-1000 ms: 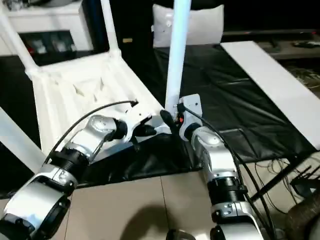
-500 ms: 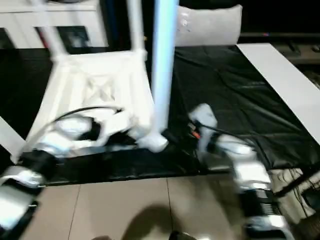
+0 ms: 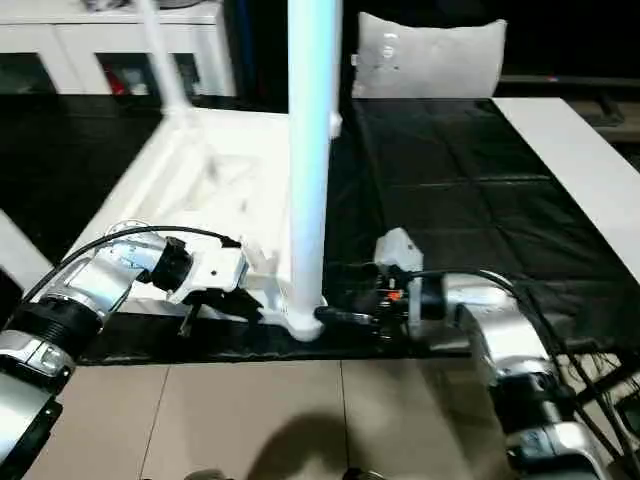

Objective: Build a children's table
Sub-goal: Rotate leg to tighten

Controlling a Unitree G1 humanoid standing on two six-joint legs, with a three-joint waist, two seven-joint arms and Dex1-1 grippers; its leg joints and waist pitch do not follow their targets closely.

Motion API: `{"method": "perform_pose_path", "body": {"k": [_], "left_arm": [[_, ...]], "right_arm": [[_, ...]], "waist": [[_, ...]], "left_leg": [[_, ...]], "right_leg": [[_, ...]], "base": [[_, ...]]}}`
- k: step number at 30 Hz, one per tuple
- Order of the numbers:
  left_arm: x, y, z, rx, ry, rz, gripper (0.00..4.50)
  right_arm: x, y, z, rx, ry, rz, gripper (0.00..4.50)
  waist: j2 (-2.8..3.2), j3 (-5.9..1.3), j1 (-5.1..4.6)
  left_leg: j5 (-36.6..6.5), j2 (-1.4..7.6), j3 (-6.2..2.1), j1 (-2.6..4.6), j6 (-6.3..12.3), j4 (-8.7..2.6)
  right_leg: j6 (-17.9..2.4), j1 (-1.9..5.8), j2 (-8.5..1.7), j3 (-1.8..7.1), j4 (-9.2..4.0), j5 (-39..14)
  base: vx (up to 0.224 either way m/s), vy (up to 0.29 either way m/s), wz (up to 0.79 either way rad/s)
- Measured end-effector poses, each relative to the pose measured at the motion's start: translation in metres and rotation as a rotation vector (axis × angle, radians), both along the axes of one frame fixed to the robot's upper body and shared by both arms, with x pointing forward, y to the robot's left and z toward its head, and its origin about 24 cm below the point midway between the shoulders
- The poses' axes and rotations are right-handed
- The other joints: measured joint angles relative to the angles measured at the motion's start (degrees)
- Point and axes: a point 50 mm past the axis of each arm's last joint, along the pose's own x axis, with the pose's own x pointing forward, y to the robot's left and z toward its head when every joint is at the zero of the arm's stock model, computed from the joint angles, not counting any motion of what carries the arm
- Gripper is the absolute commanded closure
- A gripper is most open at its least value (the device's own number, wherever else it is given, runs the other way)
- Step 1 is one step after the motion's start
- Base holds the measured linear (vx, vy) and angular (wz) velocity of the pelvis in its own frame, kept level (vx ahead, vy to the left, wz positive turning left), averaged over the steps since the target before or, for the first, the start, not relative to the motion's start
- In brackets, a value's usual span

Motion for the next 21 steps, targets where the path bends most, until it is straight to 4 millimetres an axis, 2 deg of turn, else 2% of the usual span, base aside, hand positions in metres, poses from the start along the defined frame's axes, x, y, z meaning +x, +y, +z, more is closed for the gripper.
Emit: {"method": "perform_pose_path", "body": {"k": [2, 5, 7, 12, 13, 21], "left_arm": [[-0.0003, -0.0004, 0.0, 0.0, -0.001, -0.007, 4.5], [-0.0005, -0.0007, 0.0001, -0.001, -0.006, -0.013, 4.5], [-0.0005, -0.0006, 0.0001, -0.001, -0.007, -0.014, 4.5], [-0.0005, -0.0004, 0.0, 0.0, -0.007, -0.014, 4.5], [-0.0005, -0.0003, 0.0, 0.0, -0.006, -0.014, 4.5], [0.0008, 0.0003, -0.0001, -0.001, 0.047, 0.039, 4.5]], "right_arm": [[-0.0003, 0.0027, -0.0016, 0.002, 0.013, 0.013, 1.37], [-0.0012, 0.0058, -0.0055, 0.014, 0.053, 0.035, 1.53], [-0.0008, 0.0054, -0.0072, 0.019, 0.075, 0.037, 1.8], [0.0032, 0.0076, -0.0023, 0.028, 0.077, 0.053, 2.11], [0.0032, 0.0079, -0.0026, 0.03, 0.082, 0.053, 2.31], [0.0026, 0.0089, -0.0044, 0.042, 0.126, 0.042, 2.57]], "waist": [[-0.01, -0.01, 0.19], [-0.01, -0.01, 0.2], [-0.01, -0.01, 0.2], [-0.06, -0.04, 0.21], [-0.09, -0.05, 0.22], [-0.13, -0.28, 0.25]], "left_leg": [[0.0, 0.0, 0.01, 0.01, -0.02, -0.01], [0.0, 0.01, 0.03, 0.01, -0.03, -0.01], [0.0, 0.01, 0.03, 0.01, -0.03, -0.02], [0.0, 0.01, 0.04, 0.02, -0.06, -0.05], [0.0, 0.01, 0.04, 0.02, -0.06, -0.07], [0.0, 0.01, 0.05, 0.08, -0.06, -0.15]], "right_leg": [[0.0, 0.01, 0.0, 0.0, 0.0, 0.0], [0.0, 0.0, 0.0, 0.0, 0.0, 0.0], [0.0, 0.0, 0.0, 0.0, 0.0, 0.0], [0.0, 0.0, 0.0, 0.0, 0.0, 0.0], [0.0, 0.0, 0.0, 0.0, 0.0, 0.0], [0.1, 0.01, 0.0, 0.0, 0.0, -0.1]], "base": [[0.0, 0.0, 0.0], [0.0, 0.0, 0.0], [0.0, 0.0, 0.0], [0.0, 0.0, 0.0], [0.0, 0.0, 0.0], [0.0, 0.0, 0.0]]}}
